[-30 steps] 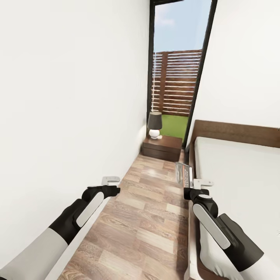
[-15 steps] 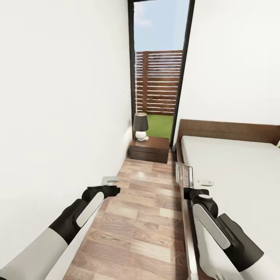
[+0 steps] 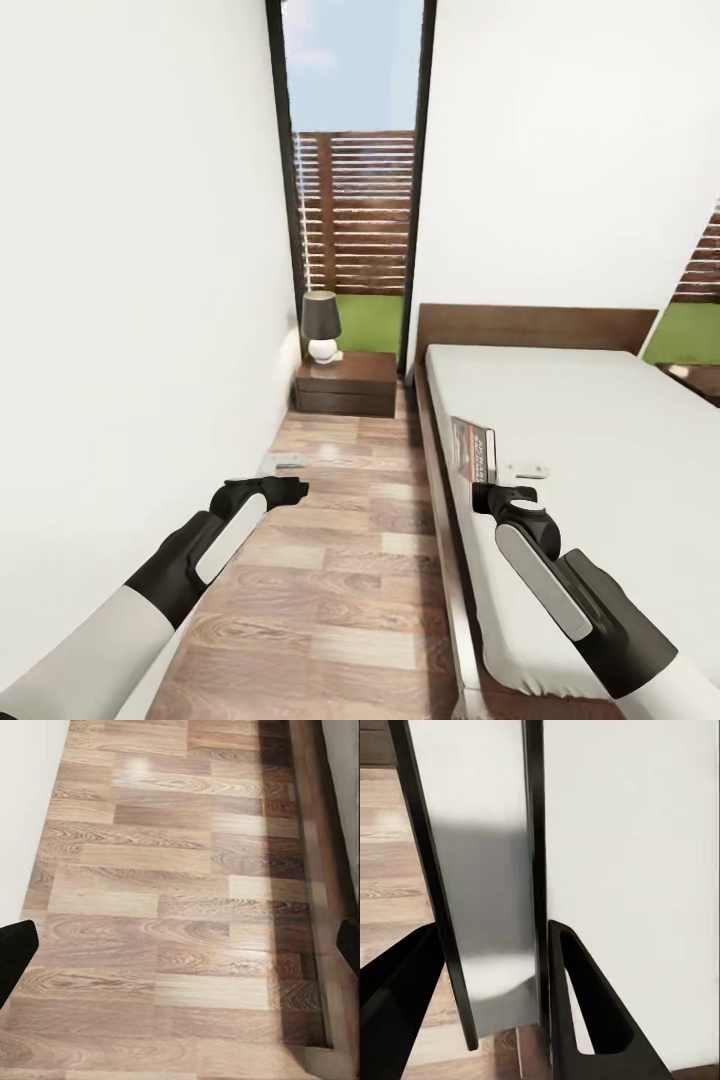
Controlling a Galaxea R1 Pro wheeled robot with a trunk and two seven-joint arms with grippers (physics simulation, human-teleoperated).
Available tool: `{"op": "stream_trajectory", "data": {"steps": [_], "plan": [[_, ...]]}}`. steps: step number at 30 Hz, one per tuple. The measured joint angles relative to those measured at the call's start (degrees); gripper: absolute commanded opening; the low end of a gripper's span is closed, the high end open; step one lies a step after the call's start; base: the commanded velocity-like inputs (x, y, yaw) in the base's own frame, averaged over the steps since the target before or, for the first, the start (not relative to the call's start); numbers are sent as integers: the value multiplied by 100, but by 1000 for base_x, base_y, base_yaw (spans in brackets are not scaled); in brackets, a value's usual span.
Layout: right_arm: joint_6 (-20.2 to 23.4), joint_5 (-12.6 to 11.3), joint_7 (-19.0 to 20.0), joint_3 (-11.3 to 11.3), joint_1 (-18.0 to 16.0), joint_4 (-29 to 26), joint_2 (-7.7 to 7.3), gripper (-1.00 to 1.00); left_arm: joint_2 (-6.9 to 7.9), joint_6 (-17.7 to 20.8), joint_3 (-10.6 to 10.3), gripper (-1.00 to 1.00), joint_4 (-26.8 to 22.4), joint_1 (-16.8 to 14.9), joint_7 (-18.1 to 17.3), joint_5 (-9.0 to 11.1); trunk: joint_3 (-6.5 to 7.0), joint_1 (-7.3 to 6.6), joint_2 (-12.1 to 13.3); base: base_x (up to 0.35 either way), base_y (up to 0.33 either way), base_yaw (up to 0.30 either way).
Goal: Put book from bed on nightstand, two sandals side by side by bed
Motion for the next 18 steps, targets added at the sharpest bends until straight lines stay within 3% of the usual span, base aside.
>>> {"op": "stream_trajectory", "data": {"steps": [7,18], "plan": [[9,-3,0,-1,0,-13,-5,-100,-5,-1,-7,100,-1,1,0,2,0,-2,0,71,0,-247],[9,5,-1,0,-2,-8,-5,-100,-5,-1,-6,100,-3,2,3,2,0,-3,-1,298,57,-33]]}}
